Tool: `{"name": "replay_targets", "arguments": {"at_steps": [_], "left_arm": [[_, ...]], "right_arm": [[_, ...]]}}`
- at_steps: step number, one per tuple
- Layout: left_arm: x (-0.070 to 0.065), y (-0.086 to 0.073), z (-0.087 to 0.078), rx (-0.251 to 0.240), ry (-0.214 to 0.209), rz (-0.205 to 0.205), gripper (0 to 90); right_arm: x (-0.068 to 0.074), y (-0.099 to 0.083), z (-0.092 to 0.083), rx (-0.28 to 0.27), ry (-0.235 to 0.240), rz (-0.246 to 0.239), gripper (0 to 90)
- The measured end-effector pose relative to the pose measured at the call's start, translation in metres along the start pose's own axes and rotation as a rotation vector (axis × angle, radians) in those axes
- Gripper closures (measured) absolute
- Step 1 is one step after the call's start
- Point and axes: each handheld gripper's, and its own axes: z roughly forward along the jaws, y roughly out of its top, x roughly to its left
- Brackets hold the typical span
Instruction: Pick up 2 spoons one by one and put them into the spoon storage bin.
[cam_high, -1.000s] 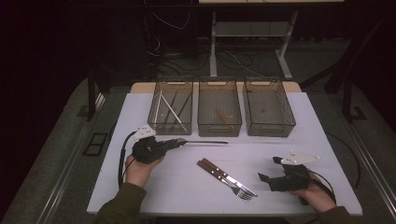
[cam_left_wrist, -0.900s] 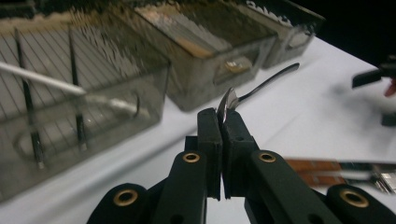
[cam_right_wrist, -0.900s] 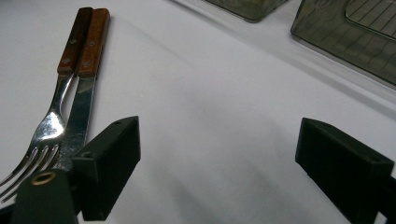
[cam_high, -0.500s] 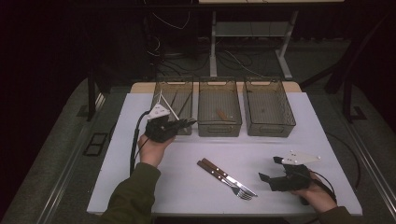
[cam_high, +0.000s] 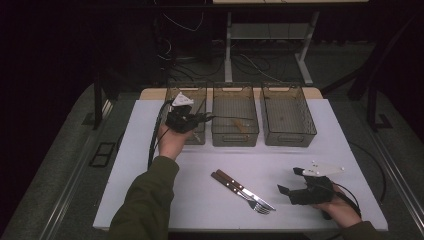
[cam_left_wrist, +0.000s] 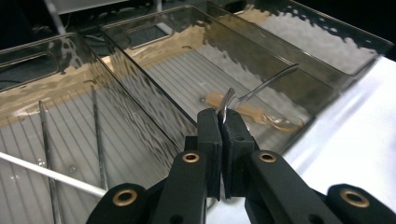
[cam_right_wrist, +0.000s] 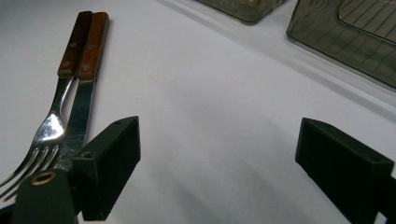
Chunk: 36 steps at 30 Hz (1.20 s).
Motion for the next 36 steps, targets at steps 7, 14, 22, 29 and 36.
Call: {"name": "replay_targets", "arguments": {"at_steps": [7,14,22,29,36], "left_arm": [[0.001,0.01,0.021,-0.023,0.064,-0.029,87.4],[-0.002,0.016,0.043,-0.012,0.135,-0.002,87.4],[-0.006,0.013,0.057,-0.008,0.173,-0.022,86.9],[-0.015,0.013,0.066,0.008,0.139,-0.008,75.4],[-0.019,0.013,0.063,0.003,0.101,-0.005,65.7]], "right_arm": [[0.0,0.0,0.0,-0.001,0.003,0.0,14.2],[0.0,0.0,-0.001,-0.004,0.008,-0.003,14.2],[0.0,0.0,-0.001,-0.006,0.015,-0.006,14.2],[0.001,0.001,-0.001,-0.008,0.015,-0.009,14.2],[0.002,0.001,-0.001,-0.009,0.015,-0.01,14.2]]}}
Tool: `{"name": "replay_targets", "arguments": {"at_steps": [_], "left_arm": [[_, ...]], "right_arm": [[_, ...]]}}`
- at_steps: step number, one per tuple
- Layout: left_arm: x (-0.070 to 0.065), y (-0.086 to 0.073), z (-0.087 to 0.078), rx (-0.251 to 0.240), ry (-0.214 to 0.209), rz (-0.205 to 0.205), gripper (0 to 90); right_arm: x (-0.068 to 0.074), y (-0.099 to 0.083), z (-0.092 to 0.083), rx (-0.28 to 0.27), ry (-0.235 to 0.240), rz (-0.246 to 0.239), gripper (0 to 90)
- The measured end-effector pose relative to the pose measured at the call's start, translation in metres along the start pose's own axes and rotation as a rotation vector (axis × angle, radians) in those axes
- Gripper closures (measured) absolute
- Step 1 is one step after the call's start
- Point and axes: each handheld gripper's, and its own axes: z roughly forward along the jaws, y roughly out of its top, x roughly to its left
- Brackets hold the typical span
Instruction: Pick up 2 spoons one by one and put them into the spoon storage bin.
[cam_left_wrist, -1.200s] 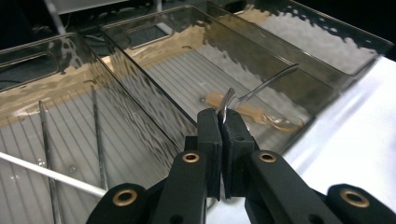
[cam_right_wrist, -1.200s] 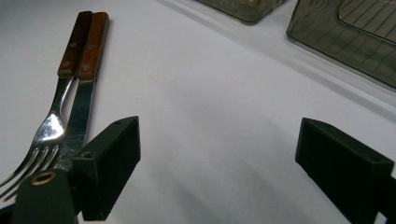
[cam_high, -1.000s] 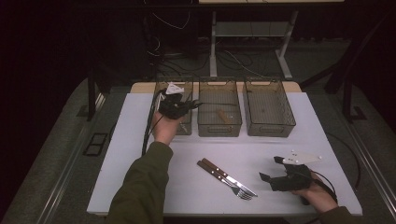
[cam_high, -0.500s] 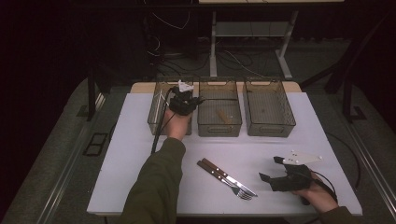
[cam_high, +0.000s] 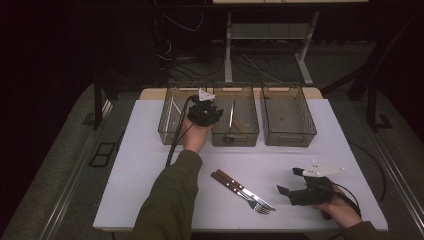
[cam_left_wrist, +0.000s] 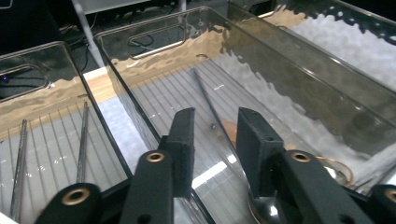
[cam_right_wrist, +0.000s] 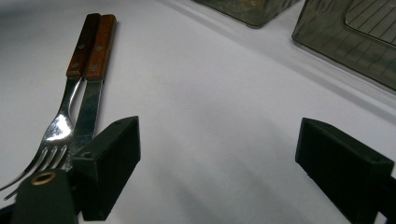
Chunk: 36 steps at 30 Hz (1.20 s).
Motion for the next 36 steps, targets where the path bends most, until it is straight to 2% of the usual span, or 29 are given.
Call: {"name": "replay_targets", "arguments": {"at_steps": [2,5,6,8,12,13,14,17,18,23,32,35,36], "left_arm": [[0.0,0.0,-0.004,0.0,-0.015,0.008,63.2],[0.0,0.0,-0.008,-0.012,-0.053,-0.006,58.4],[0.001,0.0,-0.012,0.006,-0.058,0.027,57.3],[0.0,-0.001,-0.016,-0.002,-0.071,0.04,55.7],[-0.002,-0.004,-0.026,-0.021,-0.112,0.029,50.3],[-0.001,-0.005,-0.03,-0.011,-0.123,0.049,49.2],[-0.003,-0.006,-0.032,-0.016,-0.128,0.041,48.1],[-0.007,-0.01,-0.039,-0.023,-0.151,0.056,44.1],[-0.007,-0.012,-0.042,-0.006,-0.157,0.075,42.5],[-0.012,-0.023,-0.055,0.005,-0.177,0.095,34.5],[-0.016,-0.049,-0.078,-0.02,-0.204,0.089,27.9],[-0.018,-0.06,-0.083,-0.016,-0.213,0.091,25.9],[-0.018,-0.064,-0.085,-0.015,-0.212,0.092,25.5]], "right_arm": [[0.0,0.0,0.0,0.001,0.001,-0.002,14.2],[0.0,0.0,0.001,0.002,0.001,-0.003,14.2],[0.0,0.0,0.001,0.003,0.002,-0.003,14.2],[0.001,0.0,0.001,0.005,0.003,-0.002,14.2],[0.0,0.0,0.001,0.006,0.003,-0.01,14.2],[0.0,0.0,0.001,0.006,0.003,-0.011,14.2],[0.0,0.0,0.001,0.006,0.004,-0.009,14.2],[0.0,0.0,0.001,0.006,0.004,-0.01,14.2],[0.0,0.0,0.001,0.006,0.004,-0.01,14.2],[0.0,0.0,0.001,0.005,0.004,-0.012,14.2],[0.0,0.0,0.002,0.004,0.005,-0.014,14.2],[0.001,0.0,0.001,0.01,0.011,0.002,14.2],[0.001,0.0,0.002,0.003,0.007,-0.009,14.2]]}}
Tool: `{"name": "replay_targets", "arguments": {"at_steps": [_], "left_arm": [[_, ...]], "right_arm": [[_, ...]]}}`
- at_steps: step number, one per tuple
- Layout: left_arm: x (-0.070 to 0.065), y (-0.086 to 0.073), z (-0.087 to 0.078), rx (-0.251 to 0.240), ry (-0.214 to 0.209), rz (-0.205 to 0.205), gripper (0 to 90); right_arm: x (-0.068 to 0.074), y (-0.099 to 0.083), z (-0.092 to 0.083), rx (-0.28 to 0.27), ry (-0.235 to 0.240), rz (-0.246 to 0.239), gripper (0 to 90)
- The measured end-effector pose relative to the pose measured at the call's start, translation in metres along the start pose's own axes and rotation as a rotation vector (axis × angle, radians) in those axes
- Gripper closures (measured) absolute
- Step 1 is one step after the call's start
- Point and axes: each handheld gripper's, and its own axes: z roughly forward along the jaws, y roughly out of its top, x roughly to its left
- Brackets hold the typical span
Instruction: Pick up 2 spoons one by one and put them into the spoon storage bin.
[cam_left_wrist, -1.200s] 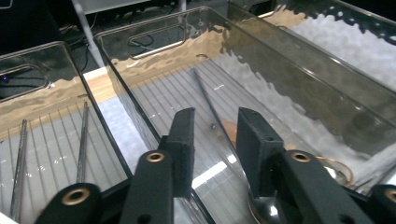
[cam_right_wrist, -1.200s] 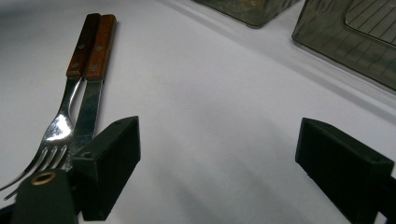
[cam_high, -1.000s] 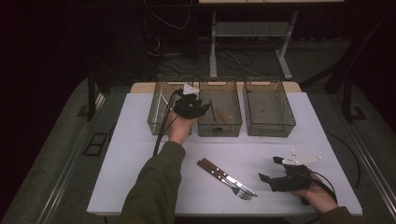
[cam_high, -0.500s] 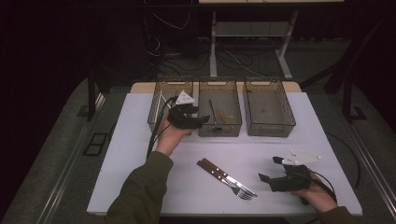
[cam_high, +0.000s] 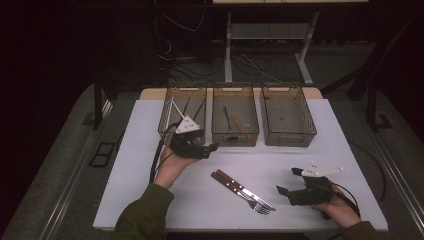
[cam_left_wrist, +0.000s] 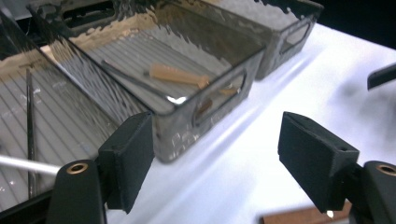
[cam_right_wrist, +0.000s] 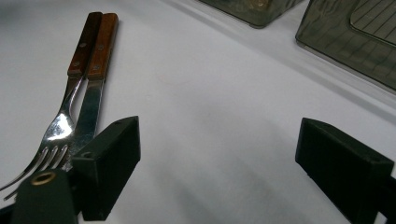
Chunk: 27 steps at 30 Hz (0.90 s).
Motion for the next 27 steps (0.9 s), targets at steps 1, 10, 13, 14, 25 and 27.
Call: {"name": "replay_targets", "arguments": {"at_steps": [1,10,13,14,25,27], "left_arm": [[-0.001,-0.003,-0.002,-0.001,-0.004,-0.002,25.3],[-0.011,-0.032,-0.015,0.023,0.001,0.03,25.0],[-0.015,-0.039,-0.02,0.021,-0.006,0.029,24.9],[-0.016,-0.042,-0.022,0.023,-0.002,0.031,24.8],[-0.023,-0.069,-0.041,0.037,-0.018,0.032,22.4],[-0.023,-0.073,-0.044,0.04,-0.023,0.027,21.1]], "right_arm": [[0.0,0.0,0.0,-0.001,0.0,-0.002,14.2],[0.001,0.0,-0.001,0.001,0.009,0.001,14.2],[0.001,0.0,-0.002,-0.004,0.011,0.009,14.2],[0.001,0.001,-0.002,-0.003,0.011,0.009,14.2],[0.003,0.008,-0.006,0.011,0.022,0.009,14.1],[0.005,0.011,-0.008,0.008,0.052,-0.008,14.1]]}}
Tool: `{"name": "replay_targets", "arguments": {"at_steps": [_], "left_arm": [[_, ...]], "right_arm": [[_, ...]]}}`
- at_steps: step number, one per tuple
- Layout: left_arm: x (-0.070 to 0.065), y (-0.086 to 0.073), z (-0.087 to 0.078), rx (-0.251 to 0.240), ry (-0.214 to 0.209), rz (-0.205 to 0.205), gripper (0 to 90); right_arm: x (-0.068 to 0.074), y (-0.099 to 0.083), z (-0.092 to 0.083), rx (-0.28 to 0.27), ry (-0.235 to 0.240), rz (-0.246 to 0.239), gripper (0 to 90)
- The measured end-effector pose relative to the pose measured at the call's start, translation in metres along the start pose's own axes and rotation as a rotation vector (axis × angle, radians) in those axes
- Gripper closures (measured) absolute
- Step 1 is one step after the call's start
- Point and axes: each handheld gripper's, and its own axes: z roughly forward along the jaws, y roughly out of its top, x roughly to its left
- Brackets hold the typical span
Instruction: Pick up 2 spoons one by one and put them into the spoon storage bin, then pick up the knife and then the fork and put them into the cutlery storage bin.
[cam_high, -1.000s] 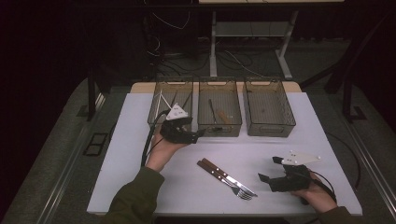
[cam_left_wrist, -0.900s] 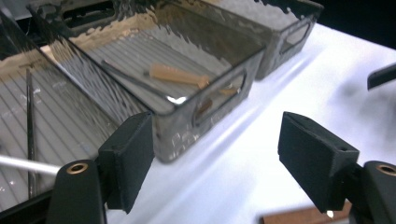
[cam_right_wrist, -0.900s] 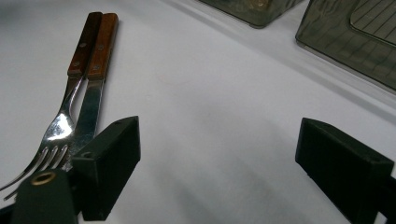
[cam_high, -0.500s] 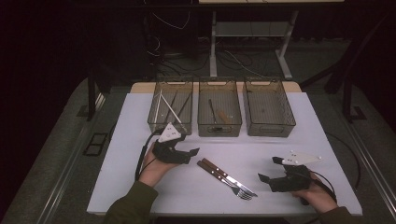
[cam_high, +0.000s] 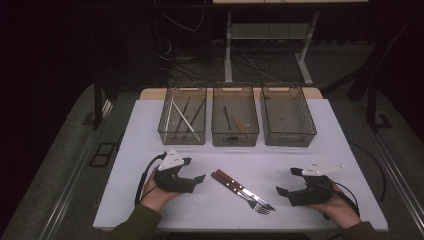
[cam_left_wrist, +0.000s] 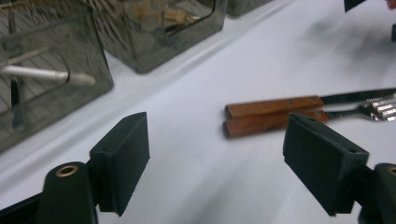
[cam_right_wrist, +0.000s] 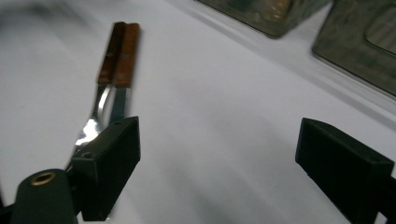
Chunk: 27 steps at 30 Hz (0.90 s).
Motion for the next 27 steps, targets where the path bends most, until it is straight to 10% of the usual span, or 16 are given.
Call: {"name": "replay_targets", "arguments": {"at_steps": [7,27], "left_arm": [[-0.003,-0.011,-0.005,0.016,-0.02,0.004,13.2],[-0.008,-0.021,-0.003,0.06,-0.018,-0.04,0.0]], "right_arm": [[0.009,0.011,0.001,0.029,0.089,0.01,16.3],[0.038,0.03,0.033,0.143,0.234,-0.076,83.4]]}}
